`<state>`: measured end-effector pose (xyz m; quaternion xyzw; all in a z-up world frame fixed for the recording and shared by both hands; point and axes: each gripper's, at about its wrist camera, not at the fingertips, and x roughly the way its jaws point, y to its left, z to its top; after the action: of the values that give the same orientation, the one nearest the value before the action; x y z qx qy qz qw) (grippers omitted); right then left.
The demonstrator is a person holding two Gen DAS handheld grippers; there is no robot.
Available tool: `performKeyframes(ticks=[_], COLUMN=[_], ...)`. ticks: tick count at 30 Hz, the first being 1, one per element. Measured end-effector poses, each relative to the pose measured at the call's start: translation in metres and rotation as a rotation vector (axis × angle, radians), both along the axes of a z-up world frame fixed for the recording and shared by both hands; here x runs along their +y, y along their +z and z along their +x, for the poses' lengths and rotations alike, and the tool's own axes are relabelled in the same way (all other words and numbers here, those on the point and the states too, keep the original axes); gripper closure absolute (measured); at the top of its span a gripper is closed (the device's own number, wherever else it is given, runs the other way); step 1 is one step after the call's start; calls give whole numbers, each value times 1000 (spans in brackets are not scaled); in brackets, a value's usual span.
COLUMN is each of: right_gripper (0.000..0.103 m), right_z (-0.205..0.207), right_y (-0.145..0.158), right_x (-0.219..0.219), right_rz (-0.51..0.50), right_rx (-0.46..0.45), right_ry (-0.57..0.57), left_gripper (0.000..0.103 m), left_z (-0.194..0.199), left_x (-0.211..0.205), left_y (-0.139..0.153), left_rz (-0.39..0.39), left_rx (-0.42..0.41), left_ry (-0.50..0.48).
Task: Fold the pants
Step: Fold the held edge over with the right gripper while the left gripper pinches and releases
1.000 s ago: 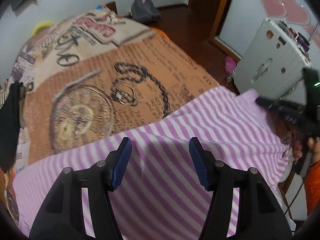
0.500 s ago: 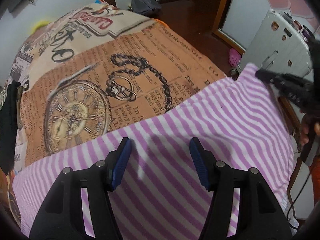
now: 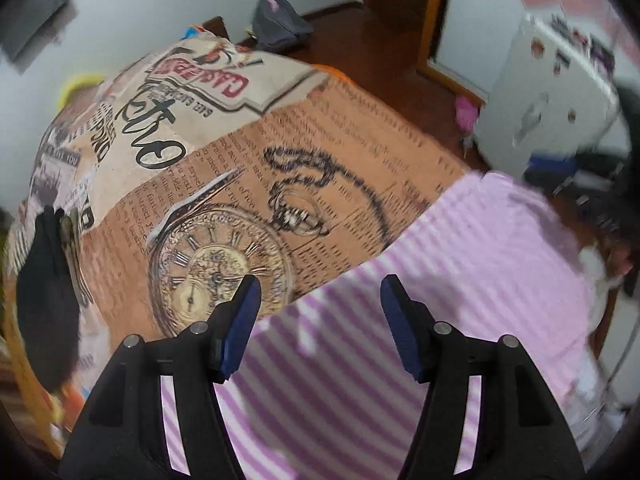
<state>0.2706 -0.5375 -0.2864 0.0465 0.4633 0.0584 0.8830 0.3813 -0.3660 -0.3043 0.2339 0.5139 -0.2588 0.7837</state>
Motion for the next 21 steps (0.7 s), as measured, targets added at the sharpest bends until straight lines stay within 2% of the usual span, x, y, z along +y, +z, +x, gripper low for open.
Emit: performKeyframes(ticks=[2, 5, 9, 11, 13, 15, 17, 18, 19, 21], right_gripper=[68, 68, 68, 68, 68, 86, 95, 96, 97, 99], right_z=[5, 16, 34, 37, 35, 31, 28, 27, 26, 24], right_y=[3, -7, -29, -36, -36, -35, -36, -35, -35, -34], right_x=[12, 24, 35, 38, 39, 39, 42, 43, 45, 48], right_rz=[-3, -12, -34, -40, -47, -42, -71, -79, -88, -110], right_rx=[-11, 19, 92, 117, 113, 108, 103, 96, 92, 81], right_ry=[51, 101, 139, 154, 158, 164, 159, 160, 161, 153], left_gripper=[41, 41, 42, 50, 64, 73, 81, 93, 97, 98], left_z=[5, 13, 16, 16, 15, 13, 11, 10, 9, 8], left_x=[1, 3, -2, -4, -4, -5, -7, -8, -8, -8], left_y=[-12, -27, -41, -46, -47, -46, -44, -42, -41, -35], left_rz=[16, 4, 12, 0, -31, -54, -62, -66, -68, -77], left_rx=[27, 88, 103, 114, 130, 127, 113, 103, 96, 80], left_ry=[-12, -8, -33, -44, -59, -71, -73, -75, -76, -68])
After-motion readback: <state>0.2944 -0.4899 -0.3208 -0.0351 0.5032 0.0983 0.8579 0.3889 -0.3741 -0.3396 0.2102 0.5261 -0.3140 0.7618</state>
